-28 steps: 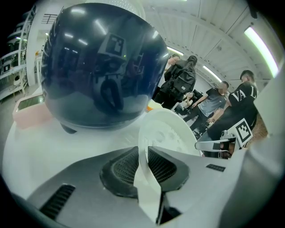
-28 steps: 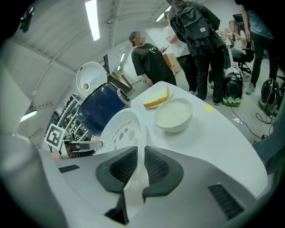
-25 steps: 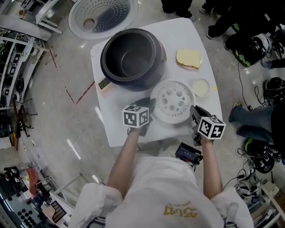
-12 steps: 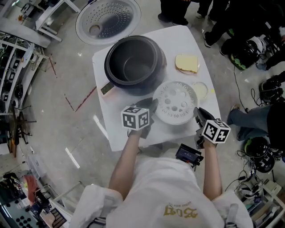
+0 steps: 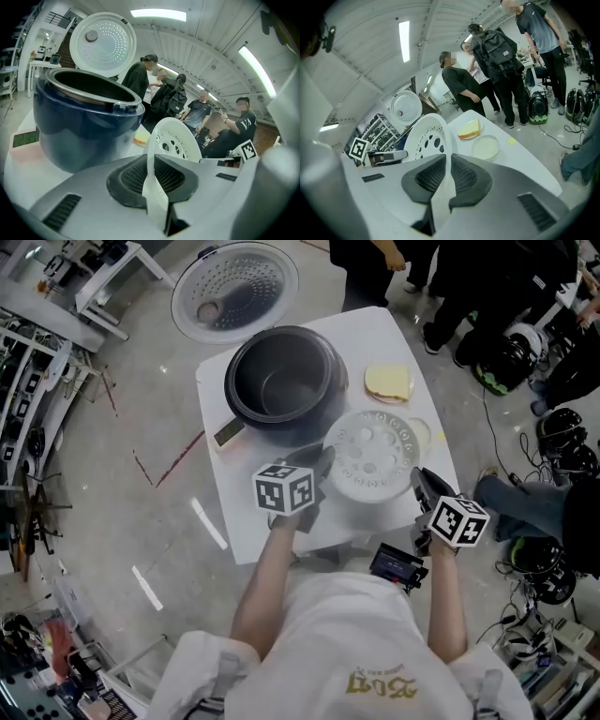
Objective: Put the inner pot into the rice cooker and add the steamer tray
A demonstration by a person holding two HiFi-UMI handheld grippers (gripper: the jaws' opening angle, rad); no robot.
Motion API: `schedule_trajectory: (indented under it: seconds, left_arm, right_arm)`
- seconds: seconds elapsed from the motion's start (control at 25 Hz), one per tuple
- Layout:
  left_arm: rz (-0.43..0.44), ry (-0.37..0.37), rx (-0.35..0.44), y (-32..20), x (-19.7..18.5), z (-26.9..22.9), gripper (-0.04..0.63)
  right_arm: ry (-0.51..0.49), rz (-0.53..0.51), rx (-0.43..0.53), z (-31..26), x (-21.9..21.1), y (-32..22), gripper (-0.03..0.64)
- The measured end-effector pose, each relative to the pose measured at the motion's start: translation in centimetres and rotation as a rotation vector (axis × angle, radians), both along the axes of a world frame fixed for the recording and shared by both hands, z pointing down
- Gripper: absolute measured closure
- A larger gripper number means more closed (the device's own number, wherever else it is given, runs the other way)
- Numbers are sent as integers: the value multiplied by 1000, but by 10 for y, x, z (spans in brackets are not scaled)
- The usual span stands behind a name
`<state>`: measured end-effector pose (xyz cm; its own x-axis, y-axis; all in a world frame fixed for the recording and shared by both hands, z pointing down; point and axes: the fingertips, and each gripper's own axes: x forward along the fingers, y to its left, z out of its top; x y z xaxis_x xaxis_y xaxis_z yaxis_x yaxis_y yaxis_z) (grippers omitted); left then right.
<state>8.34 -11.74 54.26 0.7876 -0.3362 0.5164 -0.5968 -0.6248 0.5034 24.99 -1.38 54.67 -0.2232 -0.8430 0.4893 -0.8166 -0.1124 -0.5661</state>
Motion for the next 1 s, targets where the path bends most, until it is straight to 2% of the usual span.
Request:
schedule_trajectory:
  seconds: [0.32, 0.68, 1.0]
  left_arm:
    - [-31, 64, 49, -3, 1, -40, 535]
    - [-93, 116, 117, -15, -5, -84, 537]
    - [-148, 125, 168, -25, -10, -113, 535]
  right_arm:
    - [-2, -3, 88, -43, 3, -3, 577]
    - [-28, -55, 197, -90, 2, -21, 580]
    - [-52, -92, 261, -116, 3, -42, 580]
